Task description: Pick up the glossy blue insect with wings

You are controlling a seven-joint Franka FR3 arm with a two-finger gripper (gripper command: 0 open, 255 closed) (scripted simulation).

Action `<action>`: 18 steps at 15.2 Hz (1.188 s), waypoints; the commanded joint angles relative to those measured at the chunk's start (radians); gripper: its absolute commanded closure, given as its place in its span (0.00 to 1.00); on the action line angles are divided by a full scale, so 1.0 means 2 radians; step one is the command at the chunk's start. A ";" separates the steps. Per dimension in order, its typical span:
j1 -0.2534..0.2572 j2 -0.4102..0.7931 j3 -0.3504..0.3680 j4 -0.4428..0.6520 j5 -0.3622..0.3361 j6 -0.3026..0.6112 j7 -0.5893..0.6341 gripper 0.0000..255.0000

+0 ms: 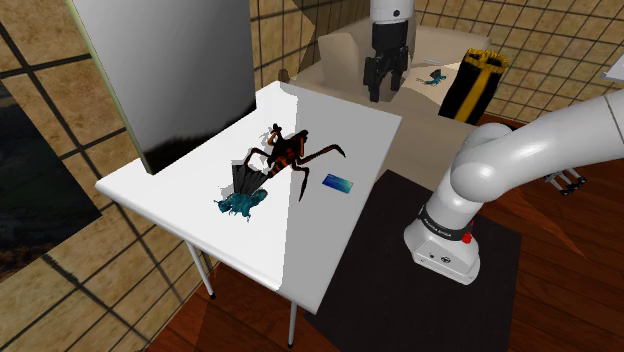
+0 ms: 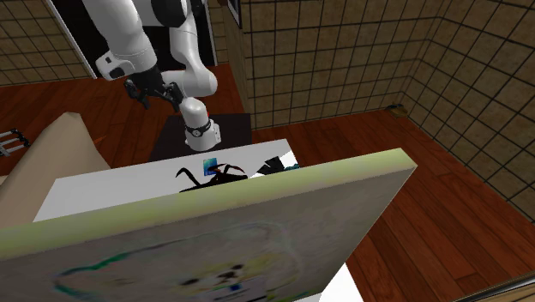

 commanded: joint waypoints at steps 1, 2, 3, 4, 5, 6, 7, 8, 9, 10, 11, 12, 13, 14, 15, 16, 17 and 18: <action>0.000 0.000 0.000 0.000 0.000 0.000 0.000 0.00; 0.002 -0.008 0.012 -0.010 0.012 0.009 0.021 0.00; 0.003 -0.016 0.024 -0.020 0.023 0.018 0.043 0.00; 0.005 -0.022 0.036 -0.029 0.035 0.028 0.064 0.00; 0.007 -0.027 0.049 -0.037 0.047 0.038 0.085 0.00; 0.009 -0.032 0.062 -0.045 0.059 0.049 0.106 0.00; 0.010 -0.035 0.076 -0.051 0.070 0.060 0.127 0.00; 0.012 -0.037 0.090 -0.057 0.082 0.072 0.149 0.00; 0.014 -0.038 0.104 -0.062 0.093 0.084 0.170 0.00; 0.016 -0.037 0.119 -0.066 0.103 0.097 0.191 0.00; 0.017 -0.035 0.133 -0.069 0.114 0.110 0.212 0.00; 0.018 -0.032 0.149 -0.071 0.123 0.123 0.233 0.00; 0.018 -0.028 0.164 -0.072 0.133 0.137 0.254 0.00; 0.018 -0.023 0.180 -0.072 0.141 0.152 0.275 0.00; 0.017 -0.016 0.196 -0.071 0.149 0.166 0.296 0.00; 0.016 -0.009 0.212 -0.069 0.156 0.181 0.317 0.00; 0.014 0.000 0.228 -0.066 0.161 0.195 0.338 0.00; 0.010 0.010 0.245 -0.062 0.166 0.210 0.360 0.00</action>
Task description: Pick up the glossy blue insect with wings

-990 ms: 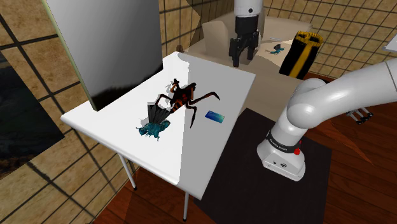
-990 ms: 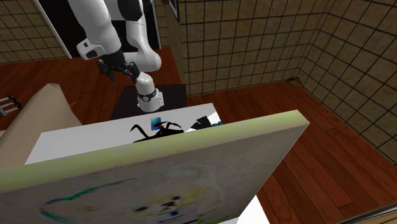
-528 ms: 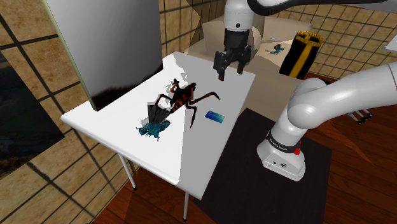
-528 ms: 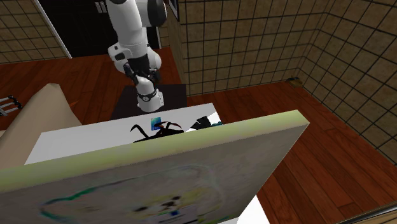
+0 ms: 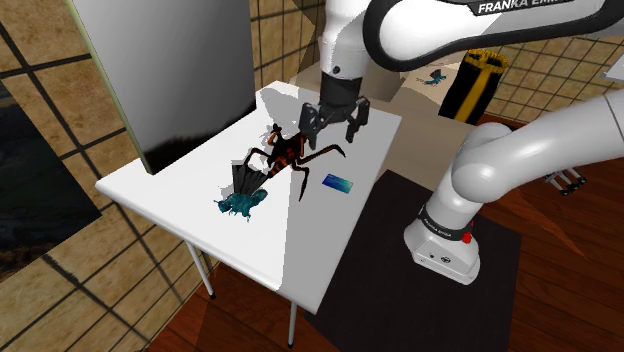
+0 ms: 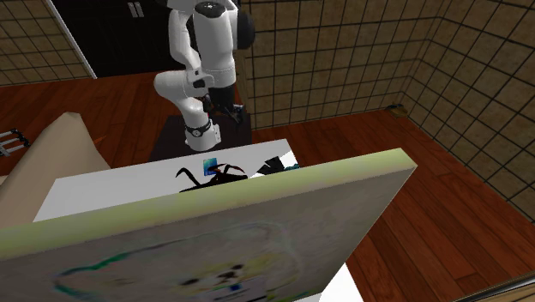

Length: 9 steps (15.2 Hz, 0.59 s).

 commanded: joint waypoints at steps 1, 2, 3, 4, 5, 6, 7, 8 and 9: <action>-0.007 0.021 0.035 0.009 0.010 0.032 0.046 0.00; -0.012 0.033 0.053 0.015 0.012 0.046 0.068 0.00; -0.019 0.045 0.071 0.021 0.013 0.061 0.090 0.00; -0.027 0.058 0.089 0.029 0.012 0.075 0.113 0.00; -0.035 0.072 0.108 0.038 0.009 0.089 0.136 0.00; -0.046 0.087 0.127 0.047 0.005 0.103 0.160 0.00; -0.057 0.102 0.147 0.058 -0.001 0.116 0.185 0.00; -0.071 0.118 0.168 0.069 -0.010 0.129 0.210 0.00; -0.086 0.135 0.190 0.081 -0.021 0.141 0.237 0.00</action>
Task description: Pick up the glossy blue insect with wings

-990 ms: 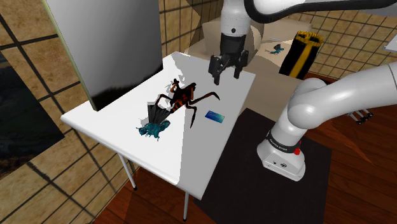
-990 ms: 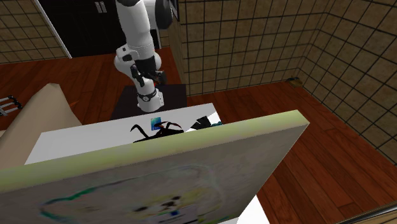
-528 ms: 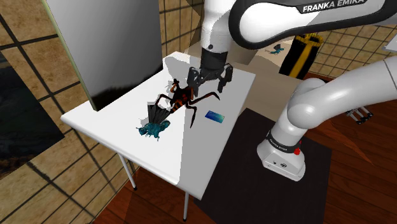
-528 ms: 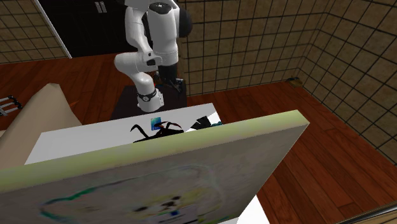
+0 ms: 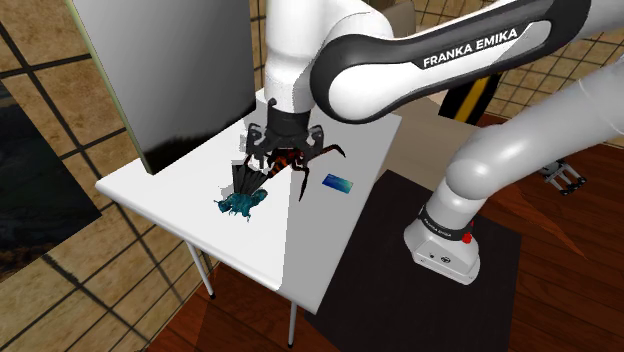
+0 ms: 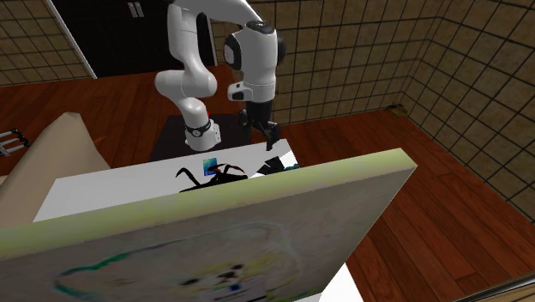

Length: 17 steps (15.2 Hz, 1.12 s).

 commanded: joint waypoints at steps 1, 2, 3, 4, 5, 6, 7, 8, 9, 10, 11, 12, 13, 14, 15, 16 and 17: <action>-0.031 0.035 0.046 0.023 -0.023 0.027 0.057 0.00; -0.050 0.053 0.071 0.037 -0.039 0.037 0.086 0.00; -0.072 0.073 0.098 0.051 -0.059 0.046 0.117 0.00; -0.096 0.094 0.128 0.066 -0.083 0.054 0.150 0.00; -0.125 0.118 0.162 0.083 -0.112 0.060 0.187 0.00; -0.160 0.147 0.203 0.100 -0.148 0.064 0.228 0.00; -0.179 0.161 0.226 0.108 -0.168 0.064 0.249 0.00; -0.184 0.167 0.233 0.105 -0.175 0.071 0.255 0.00; -0.190 0.174 0.240 0.101 -0.184 0.076 0.262 0.00; -0.197 0.181 0.248 0.098 -0.193 0.082 0.270 0.00; -0.204 0.189 0.258 0.094 -0.203 0.088 0.278 0.00; -0.212 0.198 0.268 0.091 -0.216 0.093 0.288 0.00; -0.222 0.209 0.279 0.088 -0.231 0.098 0.300 0.00; -0.232 0.223 0.291 0.086 -0.249 0.102 0.314 0.00; -0.238 0.234 0.299 0.085 -0.263 0.103 0.325 0.00; -0.237 0.234 0.298 0.085 -0.264 0.103 0.325 0.00; -0.238 0.237 0.300 0.085 -0.268 0.103 0.328 1.00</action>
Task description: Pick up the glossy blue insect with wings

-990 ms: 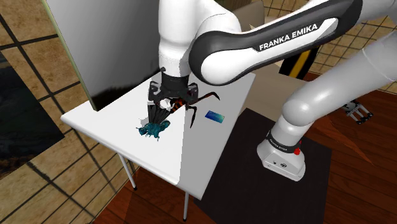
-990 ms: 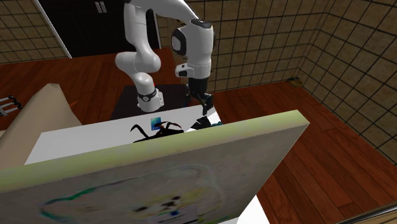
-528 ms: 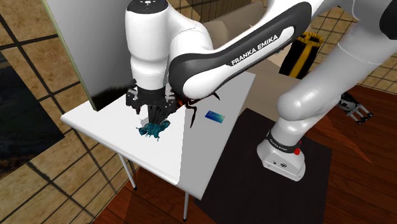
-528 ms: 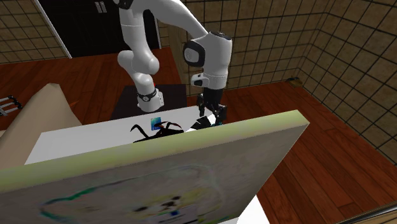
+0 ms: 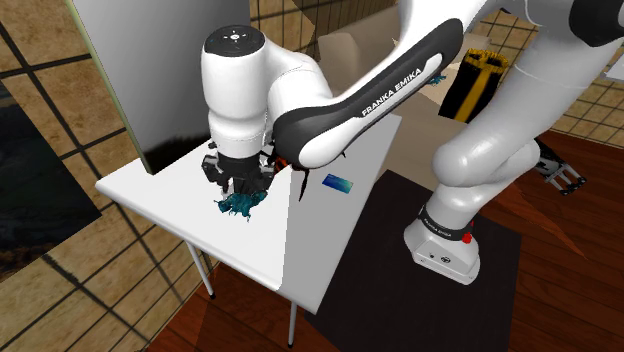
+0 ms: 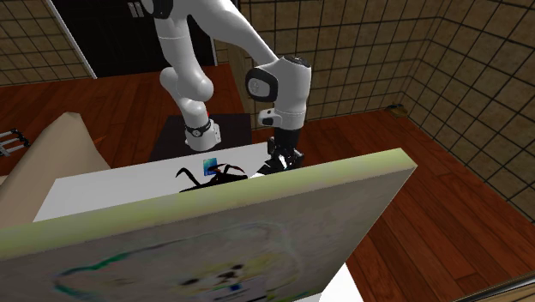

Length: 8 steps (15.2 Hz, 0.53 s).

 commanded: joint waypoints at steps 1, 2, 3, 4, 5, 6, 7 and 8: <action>-0.003 0.005 0.004 0.000 -0.007 0.001 0.005 1.00; -0.002 0.003 0.002 -0.001 -0.004 0.001 0.003 1.00; -0.002 0.002 0.002 -0.001 -0.003 0.001 0.003 1.00; -0.002 0.002 0.002 -0.001 -0.003 0.001 0.003 1.00; -0.002 0.002 0.002 -0.001 -0.003 0.001 0.002 1.00; -0.001 0.001 0.001 -0.001 -0.001 0.001 0.001 1.00; -0.001 0.000 0.001 -0.001 0.000 0.001 0.000 1.00; -0.001 -0.001 0.001 -0.001 0.000 0.001 0.000 1.00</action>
